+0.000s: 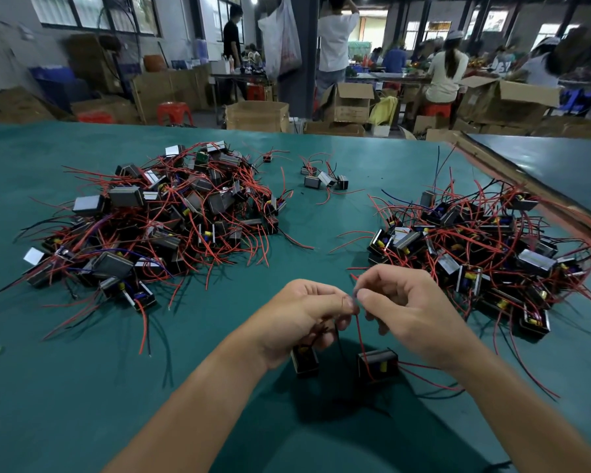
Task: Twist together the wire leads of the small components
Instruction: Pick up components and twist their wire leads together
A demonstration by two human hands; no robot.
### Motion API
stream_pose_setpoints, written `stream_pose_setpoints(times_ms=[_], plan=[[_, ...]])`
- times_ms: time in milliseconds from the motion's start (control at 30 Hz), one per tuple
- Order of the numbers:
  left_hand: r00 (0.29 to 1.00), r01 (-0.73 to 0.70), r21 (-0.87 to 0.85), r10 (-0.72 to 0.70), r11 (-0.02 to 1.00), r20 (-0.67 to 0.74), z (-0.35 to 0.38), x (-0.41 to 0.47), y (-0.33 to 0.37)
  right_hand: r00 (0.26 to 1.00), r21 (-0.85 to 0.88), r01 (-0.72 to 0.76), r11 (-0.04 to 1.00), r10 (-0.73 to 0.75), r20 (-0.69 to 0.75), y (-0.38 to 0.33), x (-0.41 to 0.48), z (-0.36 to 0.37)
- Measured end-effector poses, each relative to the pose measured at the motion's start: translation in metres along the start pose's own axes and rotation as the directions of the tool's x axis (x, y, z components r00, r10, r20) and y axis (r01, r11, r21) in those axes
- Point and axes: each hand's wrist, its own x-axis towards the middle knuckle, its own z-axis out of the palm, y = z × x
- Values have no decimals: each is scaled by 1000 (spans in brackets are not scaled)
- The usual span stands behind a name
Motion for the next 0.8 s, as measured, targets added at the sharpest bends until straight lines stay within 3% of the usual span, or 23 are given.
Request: stream_pose_setpoints(times_ms=[167,567,800], plan=[[996,31,-93,-23,995,87,-4,0,1,991,83,19,996,-30,127,-2,-2,-5],[993,74,-147,-60,986,97,-7,-2,1,991,35,51,998,-55,124,-1,-1,-8],[997,-54,-64,50,996,-62,-6,0,-1,998,-35,49,998,-48,33,-1,2,-7]])
